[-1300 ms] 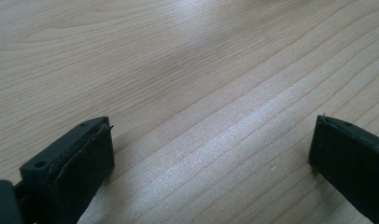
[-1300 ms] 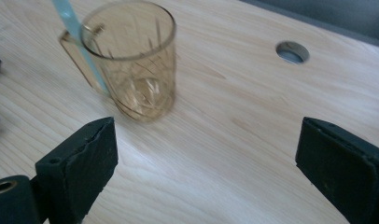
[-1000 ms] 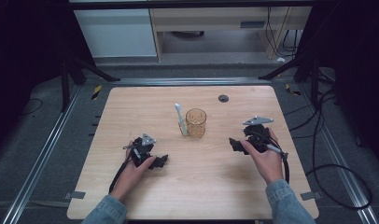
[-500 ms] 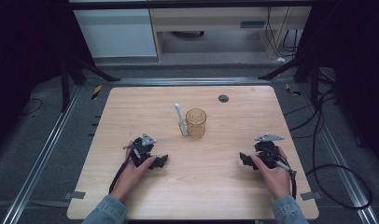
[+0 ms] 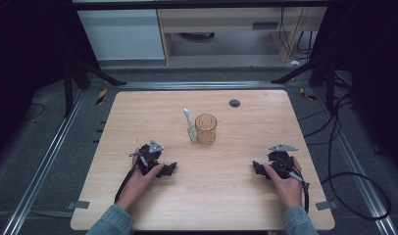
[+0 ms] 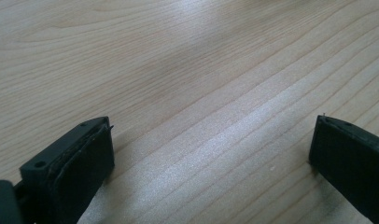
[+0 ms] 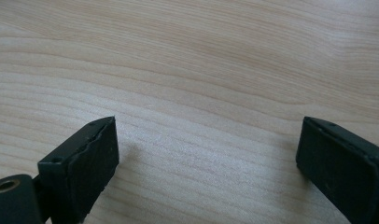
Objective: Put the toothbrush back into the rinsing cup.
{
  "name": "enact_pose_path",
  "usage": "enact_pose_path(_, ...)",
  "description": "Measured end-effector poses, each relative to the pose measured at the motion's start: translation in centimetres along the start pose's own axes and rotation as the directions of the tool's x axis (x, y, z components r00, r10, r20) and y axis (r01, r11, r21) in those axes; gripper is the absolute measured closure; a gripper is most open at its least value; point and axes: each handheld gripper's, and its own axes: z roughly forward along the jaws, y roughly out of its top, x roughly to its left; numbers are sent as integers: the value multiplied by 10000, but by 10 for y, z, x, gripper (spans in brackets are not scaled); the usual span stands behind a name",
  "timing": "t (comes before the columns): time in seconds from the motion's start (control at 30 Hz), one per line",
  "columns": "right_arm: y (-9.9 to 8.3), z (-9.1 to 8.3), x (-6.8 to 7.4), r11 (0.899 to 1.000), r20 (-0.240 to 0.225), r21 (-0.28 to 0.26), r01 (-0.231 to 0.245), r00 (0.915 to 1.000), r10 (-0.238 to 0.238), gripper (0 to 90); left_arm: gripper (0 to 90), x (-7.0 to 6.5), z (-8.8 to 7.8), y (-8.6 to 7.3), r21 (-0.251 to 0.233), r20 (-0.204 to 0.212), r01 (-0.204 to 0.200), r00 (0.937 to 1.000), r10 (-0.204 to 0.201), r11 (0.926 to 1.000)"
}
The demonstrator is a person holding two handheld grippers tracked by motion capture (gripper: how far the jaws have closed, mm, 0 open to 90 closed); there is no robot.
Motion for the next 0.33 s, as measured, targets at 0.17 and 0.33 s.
enact_pose_path(0.17, -1, 5, 7, 9996, 237, -182, 220, 9995, -216, 21, 0, 0, 0, 0, -2, -2, 0, 10000, 0, 10000)
enact_pose_path(0.33, -1, 5, 8, 9998, 244, -140, 155, 9996, -151, 17, 0, 0, 0, 0, 18, 11, -32, 10000, 32, 10000)
